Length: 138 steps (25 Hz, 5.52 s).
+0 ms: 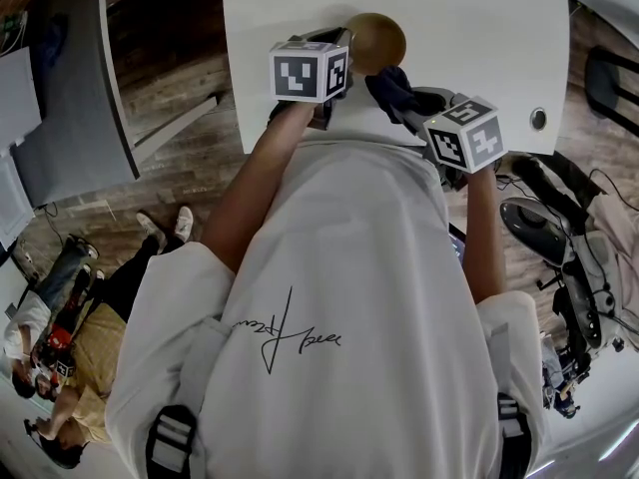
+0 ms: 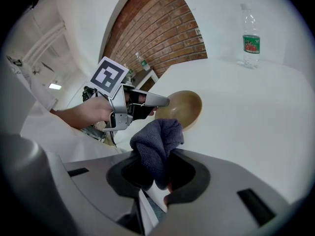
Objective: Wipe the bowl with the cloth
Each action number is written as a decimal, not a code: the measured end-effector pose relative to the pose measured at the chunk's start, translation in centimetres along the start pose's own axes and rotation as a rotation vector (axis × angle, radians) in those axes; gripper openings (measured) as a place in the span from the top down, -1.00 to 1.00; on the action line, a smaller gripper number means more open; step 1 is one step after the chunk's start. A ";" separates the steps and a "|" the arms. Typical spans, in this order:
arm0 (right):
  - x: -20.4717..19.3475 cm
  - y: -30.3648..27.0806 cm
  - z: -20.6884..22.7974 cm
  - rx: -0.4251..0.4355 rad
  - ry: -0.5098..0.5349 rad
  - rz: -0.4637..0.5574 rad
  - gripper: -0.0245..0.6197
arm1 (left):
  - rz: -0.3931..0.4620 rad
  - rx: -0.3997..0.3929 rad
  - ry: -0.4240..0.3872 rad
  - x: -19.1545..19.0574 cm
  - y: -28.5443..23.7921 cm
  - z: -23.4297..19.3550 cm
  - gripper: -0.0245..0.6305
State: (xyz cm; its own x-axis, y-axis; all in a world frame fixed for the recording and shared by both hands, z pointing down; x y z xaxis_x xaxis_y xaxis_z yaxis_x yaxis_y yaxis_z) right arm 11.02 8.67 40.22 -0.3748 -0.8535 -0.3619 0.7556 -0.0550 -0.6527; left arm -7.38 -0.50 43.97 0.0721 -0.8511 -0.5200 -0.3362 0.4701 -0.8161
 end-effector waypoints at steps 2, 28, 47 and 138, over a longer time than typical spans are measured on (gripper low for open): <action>0.1 0.2 0.2 -0.001 0.000 0.001 0.67 | -0.002 -0.001 0.000 0.0 0.0 0.0 0.90; 1.1 2.2 1.9 -0.065 0.003 0.015 0.67 | -0.007 0.002 0.003 0.0 0.3 -0.2 0.89; 2.2 3.0 3.0 -0.125 0.043 -0.016 0.67 | -0.012 0.001 0.002 0.0 0.4 0.1 0.89; 4.6 8.1 -4.3 -0.282 0.158 0.453 0.67 | 0.301 -0.166 0.013 2.2 10.6 3.2 0.97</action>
State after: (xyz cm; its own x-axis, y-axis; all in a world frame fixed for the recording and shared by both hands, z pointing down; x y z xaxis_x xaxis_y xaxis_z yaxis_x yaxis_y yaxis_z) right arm 13.05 6.51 30.39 -0.1380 -0.6700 -0.7294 0.6952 0.4589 -0.5532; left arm -7.76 3.34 33.35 -0.0654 -0.6836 -0.7269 -0.4892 0.6569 -0.5737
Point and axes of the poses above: the fingertips, and each gripper's own axes: y backward along the fingers, z to its right, x out of its top, the point moved 9 cm from there along y, backward along the fingers, and after that the axes turned 15 degrees about x, right-handed, at the moved point
